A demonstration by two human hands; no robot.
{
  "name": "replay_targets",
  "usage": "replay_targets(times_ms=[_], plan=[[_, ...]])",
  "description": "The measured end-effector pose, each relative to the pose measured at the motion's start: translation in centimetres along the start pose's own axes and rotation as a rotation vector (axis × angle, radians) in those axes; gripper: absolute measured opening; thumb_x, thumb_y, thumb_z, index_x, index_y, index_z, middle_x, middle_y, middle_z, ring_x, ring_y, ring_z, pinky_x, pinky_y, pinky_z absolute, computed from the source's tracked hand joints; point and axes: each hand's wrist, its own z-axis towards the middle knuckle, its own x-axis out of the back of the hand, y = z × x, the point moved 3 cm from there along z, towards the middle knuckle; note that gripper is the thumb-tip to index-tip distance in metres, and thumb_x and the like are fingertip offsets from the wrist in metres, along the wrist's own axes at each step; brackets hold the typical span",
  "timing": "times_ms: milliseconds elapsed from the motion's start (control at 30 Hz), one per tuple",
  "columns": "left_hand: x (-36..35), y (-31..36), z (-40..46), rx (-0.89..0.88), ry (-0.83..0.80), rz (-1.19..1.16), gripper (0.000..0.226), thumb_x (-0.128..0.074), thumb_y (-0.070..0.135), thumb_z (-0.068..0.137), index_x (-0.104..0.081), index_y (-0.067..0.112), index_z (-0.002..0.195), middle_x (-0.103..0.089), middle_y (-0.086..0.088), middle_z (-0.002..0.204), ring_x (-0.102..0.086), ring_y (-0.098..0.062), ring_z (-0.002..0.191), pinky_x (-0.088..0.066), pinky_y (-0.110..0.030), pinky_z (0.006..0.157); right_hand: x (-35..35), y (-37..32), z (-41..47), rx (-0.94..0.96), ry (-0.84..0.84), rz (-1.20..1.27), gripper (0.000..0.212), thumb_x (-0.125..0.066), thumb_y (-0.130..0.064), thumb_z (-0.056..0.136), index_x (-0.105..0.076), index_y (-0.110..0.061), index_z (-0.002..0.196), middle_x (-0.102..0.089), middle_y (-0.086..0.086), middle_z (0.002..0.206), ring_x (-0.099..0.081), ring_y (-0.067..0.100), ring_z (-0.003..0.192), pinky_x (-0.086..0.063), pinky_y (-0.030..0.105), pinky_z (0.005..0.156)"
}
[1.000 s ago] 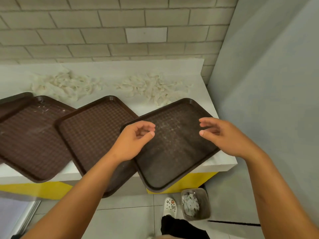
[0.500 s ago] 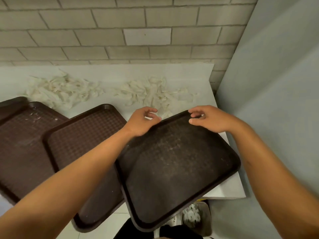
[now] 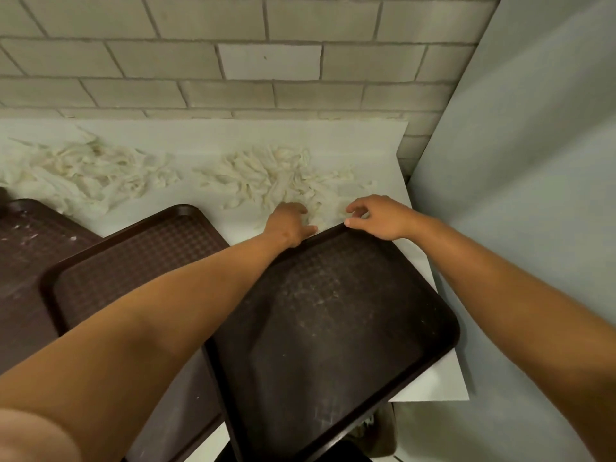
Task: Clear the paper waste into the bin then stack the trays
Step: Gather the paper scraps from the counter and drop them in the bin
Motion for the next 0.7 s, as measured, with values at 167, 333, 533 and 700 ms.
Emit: replay_targets(times_ms=[167, 333, 533, 700], plan=[[0.1, -0.8, 0.4, -0.066, -0.036, -0.048, 0.043, -0.077, 0.035, 0.085, -0.067, 0.016, 0.122, -0.066, -0.004, 0.115, -0.062, -0.020, 0.105, -0.046, -0.023, 0.090, 0.7, 1.7, 0.4, -0.026, 0.024, 0.039, 0.050, -0.059, -0.049, 0.097, -0.056, -0.022, 0.139, -0.063, 0.001, 0.133, -0.058, 0.018, 0.117, -0.043, 0.028, 0.098], [0.5, -1.7, 0.8, -0.026, -0.016, -0.124, 0.043, -0.075, 0.034, 0.088, -0.068, 0.009, 0.122, -0.068, -0.006, 0.120, -0.063, -0.023, 0.109, -0.044, -0.023, 0.094, 2.6, 2.4, 1.6, -0.065, 0.083, 0.049, 0.047, -0.064, -0.044, 0.096, -0.057, -0.023, 0.137, -0.063, -0.001, 0.129, -0.058, 0.016, 0.111, -0.040, 0.026, 0.090], [2.8, -2.7, 0.5, -0.005, 0.043, -0.230, 0.042, -0.076, 0.034, 0.087, -0.069, 0.009, 0.120, -0.069, -0.003, 0.106, -0.063, -0.018, 0.096, -0.047, -0.025, 0.087, 3.0, 1.7, 3.7, -0.077, 0.062, 0.006, 0.053, -0.066, -0.039, 0.095, -0.052, -0.020, 0.142, -0.056, 0.005, 0.140, -0.055, 0.024, 0.125, -0.040, 0.027, 0.095], [5.0, -3.3, -0.3, -0.005, 0.093, -0.363, 0.033, -0.082, 0.028, 0.082, -0.059, 0.016, 0.103, -0.063, 0.000, 0.092, -0.061, -0.011, 0.079, -0.046, -0.021, 0.063, 1.4, 1.0, 5.7, -0.100, -0.027, -0.098, 0.075, -0.070, -0.046, 0.091, -0.038, -0.019, 0.153, -0.040, 0.008, 0.157, -0.044, 0.028, 0.139, -0.035, 0.031, 0.106]])
